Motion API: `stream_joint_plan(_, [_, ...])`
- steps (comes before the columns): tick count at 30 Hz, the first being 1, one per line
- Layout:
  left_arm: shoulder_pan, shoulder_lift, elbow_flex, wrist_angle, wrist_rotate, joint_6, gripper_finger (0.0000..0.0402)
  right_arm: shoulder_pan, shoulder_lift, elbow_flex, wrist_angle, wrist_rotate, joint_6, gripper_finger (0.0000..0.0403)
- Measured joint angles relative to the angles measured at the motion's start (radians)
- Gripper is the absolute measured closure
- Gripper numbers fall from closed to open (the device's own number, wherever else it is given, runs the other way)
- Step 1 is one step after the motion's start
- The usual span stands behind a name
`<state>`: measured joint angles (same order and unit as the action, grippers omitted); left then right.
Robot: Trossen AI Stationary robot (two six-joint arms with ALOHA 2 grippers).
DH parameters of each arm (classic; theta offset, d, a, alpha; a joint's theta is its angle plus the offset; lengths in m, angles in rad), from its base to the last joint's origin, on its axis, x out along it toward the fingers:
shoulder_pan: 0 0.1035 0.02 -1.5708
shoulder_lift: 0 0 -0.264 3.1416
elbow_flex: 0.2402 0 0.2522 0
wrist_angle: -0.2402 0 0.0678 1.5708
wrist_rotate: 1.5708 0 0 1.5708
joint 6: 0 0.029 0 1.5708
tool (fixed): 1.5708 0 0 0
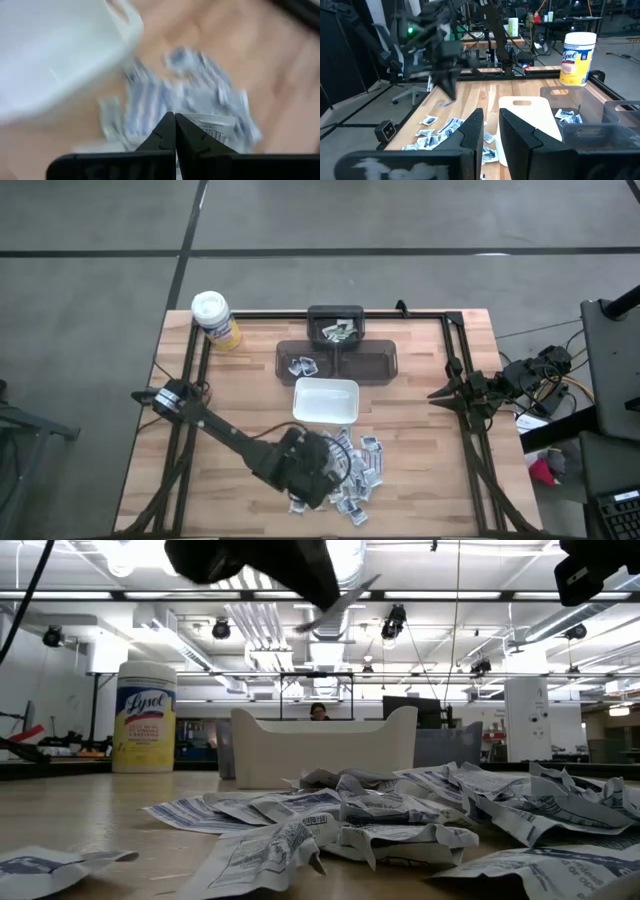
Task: Pick & Place First Aid Supplies
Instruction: Put the alcohol pad into the left black bin
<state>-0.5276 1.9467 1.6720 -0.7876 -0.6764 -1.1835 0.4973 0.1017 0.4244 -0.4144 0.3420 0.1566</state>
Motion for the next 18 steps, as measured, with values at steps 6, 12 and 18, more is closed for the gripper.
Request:
stream_joint_plan(6, [0.088,-0.011,0.075,-0.135,-0.097,0.127,0.0401,0.0,0.0,0.0,0.001,0.0,0.0,0.0344])
stream_joint_plan(12, [0.231,-0.011,0.15,-0.277,-0.093,0.383,0.0401,0.0,0.0,0.0,0.0,0.0,0.0,0.0344])
stream_joint_plan(18, [0.403,-0.012,0.202,-0.302,-0.046,0.767,0.0401,0.0,0.0,0.0,0.001,0.0,-0.04,0.0344])
